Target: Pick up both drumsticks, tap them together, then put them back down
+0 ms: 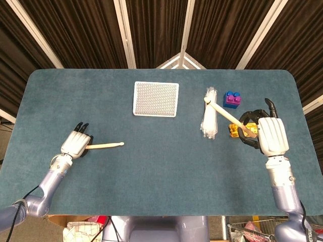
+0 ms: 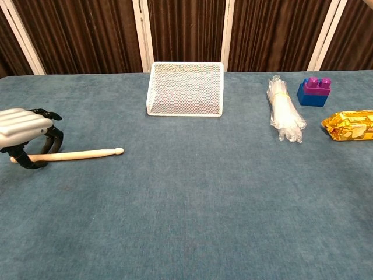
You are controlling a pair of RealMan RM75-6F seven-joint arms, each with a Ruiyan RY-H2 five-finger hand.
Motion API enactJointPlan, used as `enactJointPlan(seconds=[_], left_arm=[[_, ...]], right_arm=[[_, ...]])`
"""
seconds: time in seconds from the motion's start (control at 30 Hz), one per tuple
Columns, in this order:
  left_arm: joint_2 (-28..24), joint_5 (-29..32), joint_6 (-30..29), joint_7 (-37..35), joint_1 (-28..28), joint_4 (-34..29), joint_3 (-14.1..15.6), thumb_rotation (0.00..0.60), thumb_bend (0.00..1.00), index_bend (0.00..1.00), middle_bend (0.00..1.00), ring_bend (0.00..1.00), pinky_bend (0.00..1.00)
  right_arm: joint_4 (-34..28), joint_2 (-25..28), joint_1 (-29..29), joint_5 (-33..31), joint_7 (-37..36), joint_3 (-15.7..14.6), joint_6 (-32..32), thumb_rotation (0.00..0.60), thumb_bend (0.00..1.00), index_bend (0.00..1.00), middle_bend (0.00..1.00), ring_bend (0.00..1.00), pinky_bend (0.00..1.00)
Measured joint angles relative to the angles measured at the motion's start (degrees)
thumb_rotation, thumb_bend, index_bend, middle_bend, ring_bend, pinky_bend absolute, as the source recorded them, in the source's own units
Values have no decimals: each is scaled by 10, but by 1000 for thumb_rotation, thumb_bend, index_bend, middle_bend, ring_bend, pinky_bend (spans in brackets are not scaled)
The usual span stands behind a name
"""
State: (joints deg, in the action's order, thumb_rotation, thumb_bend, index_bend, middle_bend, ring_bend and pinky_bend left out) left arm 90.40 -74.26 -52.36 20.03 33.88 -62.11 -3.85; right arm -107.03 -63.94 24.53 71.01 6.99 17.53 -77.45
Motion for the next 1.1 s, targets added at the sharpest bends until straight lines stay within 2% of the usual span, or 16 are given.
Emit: enactJointPlan(seconds=[0.7,1.1], left_arm=[[0,4,-7,29,3,-9,3,600,462,556,561,74,0],[-8,-9,-36,15,-1,-14,0,600,462,558,561,74,0]], right_arm=[[4,-2,0,0,2,-1,1,600,501,632,638,385,0],[1,-4,3,-6,9,1,5,600,501,638,647,396,0]])
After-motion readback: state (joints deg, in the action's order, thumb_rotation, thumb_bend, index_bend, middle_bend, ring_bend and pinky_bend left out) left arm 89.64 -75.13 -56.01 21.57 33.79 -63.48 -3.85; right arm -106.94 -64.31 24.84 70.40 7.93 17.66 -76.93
